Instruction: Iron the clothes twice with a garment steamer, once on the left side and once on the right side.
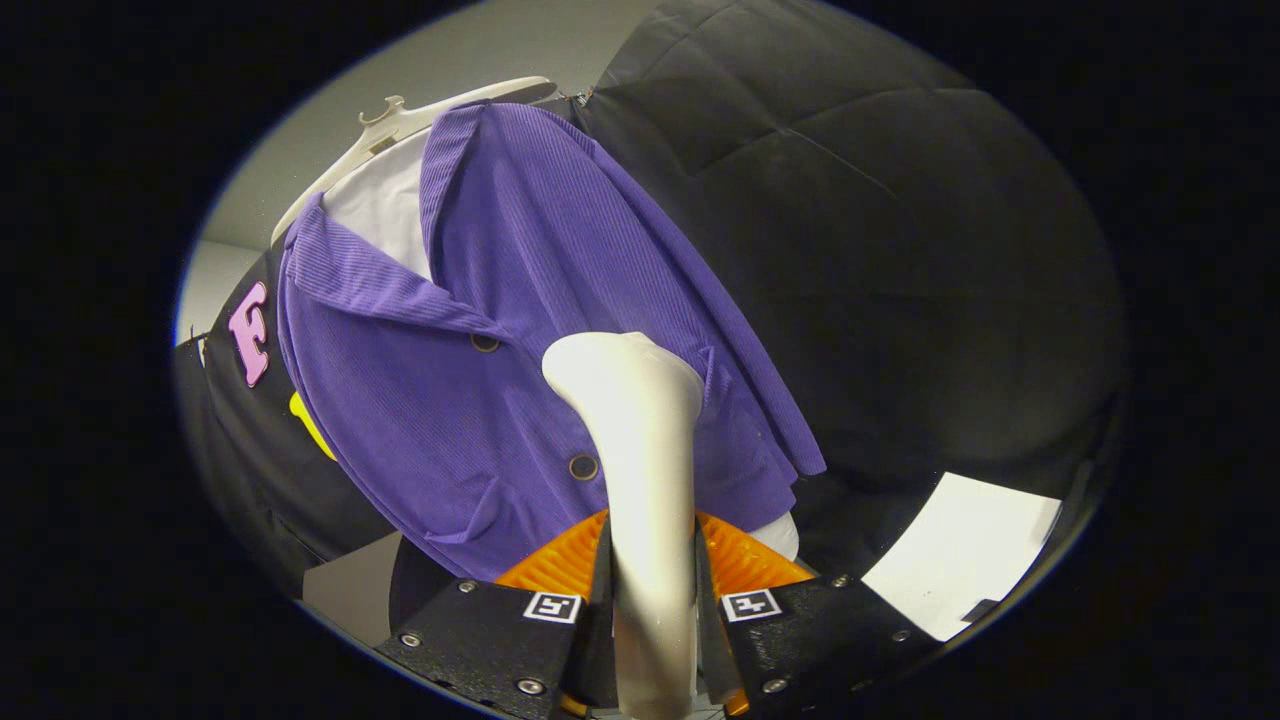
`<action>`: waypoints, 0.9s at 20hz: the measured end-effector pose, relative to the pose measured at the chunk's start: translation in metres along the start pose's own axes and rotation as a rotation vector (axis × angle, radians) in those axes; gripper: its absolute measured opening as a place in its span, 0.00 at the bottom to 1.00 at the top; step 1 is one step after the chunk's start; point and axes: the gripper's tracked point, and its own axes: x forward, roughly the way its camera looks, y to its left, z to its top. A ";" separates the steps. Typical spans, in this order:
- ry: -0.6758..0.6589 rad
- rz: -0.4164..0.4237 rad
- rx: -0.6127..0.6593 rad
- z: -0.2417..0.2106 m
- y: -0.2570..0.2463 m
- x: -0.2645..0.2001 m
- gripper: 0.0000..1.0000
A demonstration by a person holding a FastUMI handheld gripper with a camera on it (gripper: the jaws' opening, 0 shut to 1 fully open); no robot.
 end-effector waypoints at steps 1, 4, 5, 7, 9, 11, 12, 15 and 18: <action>0.003 -0.005 -0.008 -0.006 -0.005 -0.001 0.37; 0.009 -0.025 -0.036 -0.016 -0.011 -0.002 0.37; 0.010 -0.025 -0.038 -0.018 -0.011 -0.004 0.37; -0.007 -0.019 -0.037 -0.019 -0.006 -0.011 0.37; -0.009 -0.012 -0.040 -0.026 -0.004 -0.022 0.36; 0.003 -0.007 -0.051 -0.036 -0.004 -0.027 0.37; 0.022 -0.007 -0.062 -0.043 -0.005 -0.025 0.36; 0.090 -0.035 -0.054 -0.069 -0.019 -0.011 0.37; 0.153 -0.064 -0.057 -0.098 -0.031 0.001 0.37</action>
